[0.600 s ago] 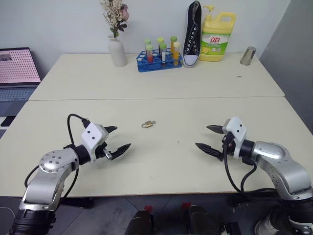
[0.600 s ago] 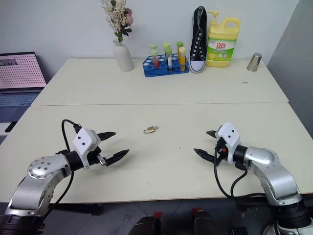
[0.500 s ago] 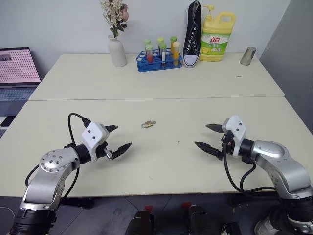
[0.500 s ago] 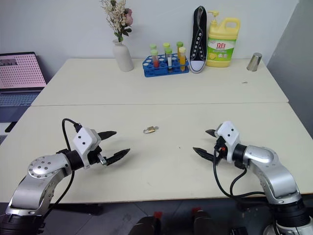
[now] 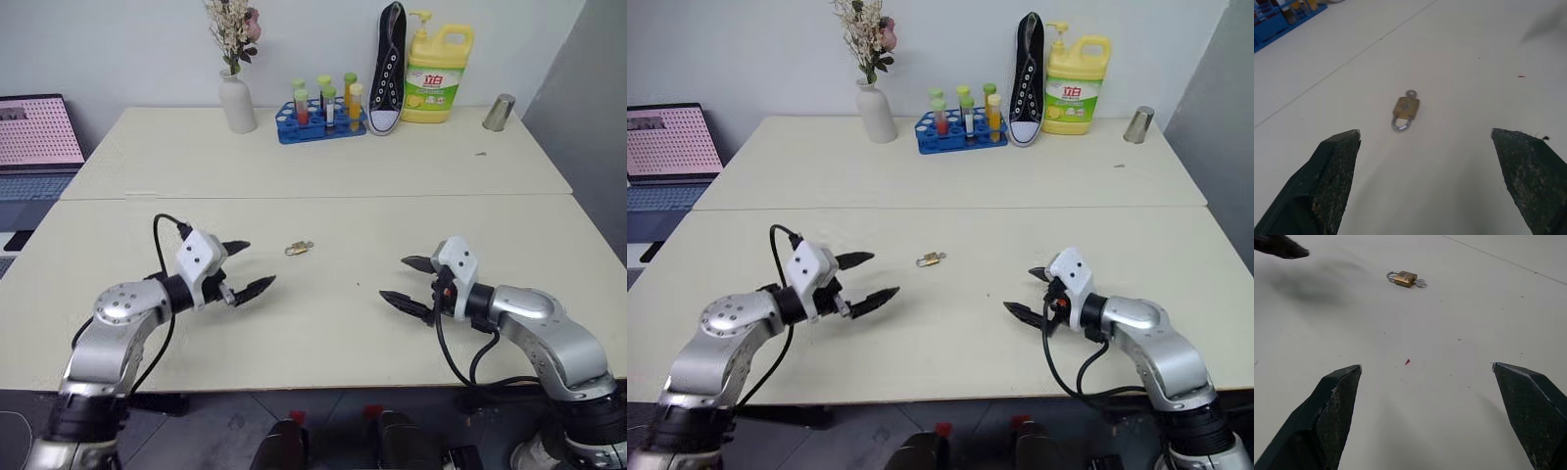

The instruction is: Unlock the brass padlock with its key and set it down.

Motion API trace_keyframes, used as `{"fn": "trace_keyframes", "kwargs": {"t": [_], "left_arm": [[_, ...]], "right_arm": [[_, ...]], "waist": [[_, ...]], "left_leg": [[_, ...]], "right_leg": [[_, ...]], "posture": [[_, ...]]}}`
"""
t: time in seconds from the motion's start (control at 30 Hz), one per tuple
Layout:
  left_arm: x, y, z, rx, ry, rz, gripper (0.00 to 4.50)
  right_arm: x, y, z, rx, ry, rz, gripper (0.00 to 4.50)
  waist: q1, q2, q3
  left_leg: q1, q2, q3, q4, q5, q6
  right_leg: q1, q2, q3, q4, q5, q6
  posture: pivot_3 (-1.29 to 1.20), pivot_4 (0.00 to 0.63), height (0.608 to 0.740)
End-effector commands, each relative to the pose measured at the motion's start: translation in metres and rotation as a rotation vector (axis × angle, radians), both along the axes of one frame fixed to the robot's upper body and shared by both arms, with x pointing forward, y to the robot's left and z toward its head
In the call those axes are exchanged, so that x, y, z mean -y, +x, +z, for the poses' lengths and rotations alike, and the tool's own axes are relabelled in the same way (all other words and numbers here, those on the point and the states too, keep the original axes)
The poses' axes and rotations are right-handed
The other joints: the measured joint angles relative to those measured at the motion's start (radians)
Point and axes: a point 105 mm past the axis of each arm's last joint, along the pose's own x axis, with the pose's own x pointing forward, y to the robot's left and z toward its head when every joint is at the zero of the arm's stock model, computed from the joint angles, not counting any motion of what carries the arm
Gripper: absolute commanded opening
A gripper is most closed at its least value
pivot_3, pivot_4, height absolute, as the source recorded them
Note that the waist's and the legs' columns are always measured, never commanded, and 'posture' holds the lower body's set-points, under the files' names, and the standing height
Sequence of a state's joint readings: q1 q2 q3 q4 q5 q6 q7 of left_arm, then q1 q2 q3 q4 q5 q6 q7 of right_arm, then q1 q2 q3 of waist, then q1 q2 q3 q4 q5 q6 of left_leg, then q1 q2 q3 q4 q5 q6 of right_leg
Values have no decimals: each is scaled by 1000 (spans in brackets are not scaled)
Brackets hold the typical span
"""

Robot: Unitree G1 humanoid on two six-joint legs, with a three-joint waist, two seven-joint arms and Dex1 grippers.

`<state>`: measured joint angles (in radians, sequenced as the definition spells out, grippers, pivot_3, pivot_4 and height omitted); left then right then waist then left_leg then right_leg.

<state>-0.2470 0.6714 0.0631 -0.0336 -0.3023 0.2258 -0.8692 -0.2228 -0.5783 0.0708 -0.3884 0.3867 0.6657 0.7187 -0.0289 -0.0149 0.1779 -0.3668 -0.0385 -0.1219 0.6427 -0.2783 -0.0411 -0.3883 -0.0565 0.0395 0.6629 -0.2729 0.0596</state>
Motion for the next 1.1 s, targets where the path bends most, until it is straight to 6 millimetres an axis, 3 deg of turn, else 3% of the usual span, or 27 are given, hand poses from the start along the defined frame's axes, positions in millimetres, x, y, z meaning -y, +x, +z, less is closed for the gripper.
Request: {"fn": "trace_keyframes", "kwargs": {"t": [0.03,0.1,0.23,0.4,0.5,0.8,0.9,1.1], "left_arm": [[9,10,3,26,2,-38,4500],[13,20,1,27,12,-51,4500],[30,70,-15,-47,61,-70,4500],[30,90,-20,-68,83,-51,4500],[42,96,-24,-99,90,-80,4500],[52,90,-44,-200,181,-167,4500],[47,84,-52,-248,229,-191,3900],[32,76,-65,-341,320,-196,1878]], "right_arm": [[-9,-2,17,40,29,12,4488],[-12,-2,19,28,51,-5,4488],[-16,-5,20,-41,75,-78,4488],[-18,-9,22,-54,63,-108,4488],[-18,-13,22,-64,47,-120,4488],[-15,-16,27,-70,46,-156,4488],[-14,-16,29,-70,48,-160,4500],[-14,-13,31,-65,60,-164,4500]], "waist": [[-1,0,0],[-2,-1,0],[12,-2,1],[-6,-3,1],[-6,-4,1],[-4,-4,0],[-4,-4,0],[-12,-4,-1]], "left_leg": [[0,0,0,0,0,0],[0,0,0,0,0,0],[-3,-1,-2,2,0,0],[-6,-2,-3,2,0,0],[-19,-3,-3,4,2,-4],[-19,-3,-2,4,2,-3],[-19,-3,-2,5,2,-3],[-15,-3,-1,4,0,0]], "right_leg": [[0,0,0,0,0,0],[-1,0,0,0,0,0],[-1,0,-5,0,0,0],[-3,-1,-3,0,0,0],[-19,-1,-2,3,0,0],[-18,-1,-4,5,0,0],[-18,-1,-3,5,0,0],[-18,-1,-1,11,0,0]], "posture": [[0,150,740],[0,150,740],[0,150,740],[0,150,740],[0,150,740],[0,150,740],[0,150,740],[0,150,740]]}}
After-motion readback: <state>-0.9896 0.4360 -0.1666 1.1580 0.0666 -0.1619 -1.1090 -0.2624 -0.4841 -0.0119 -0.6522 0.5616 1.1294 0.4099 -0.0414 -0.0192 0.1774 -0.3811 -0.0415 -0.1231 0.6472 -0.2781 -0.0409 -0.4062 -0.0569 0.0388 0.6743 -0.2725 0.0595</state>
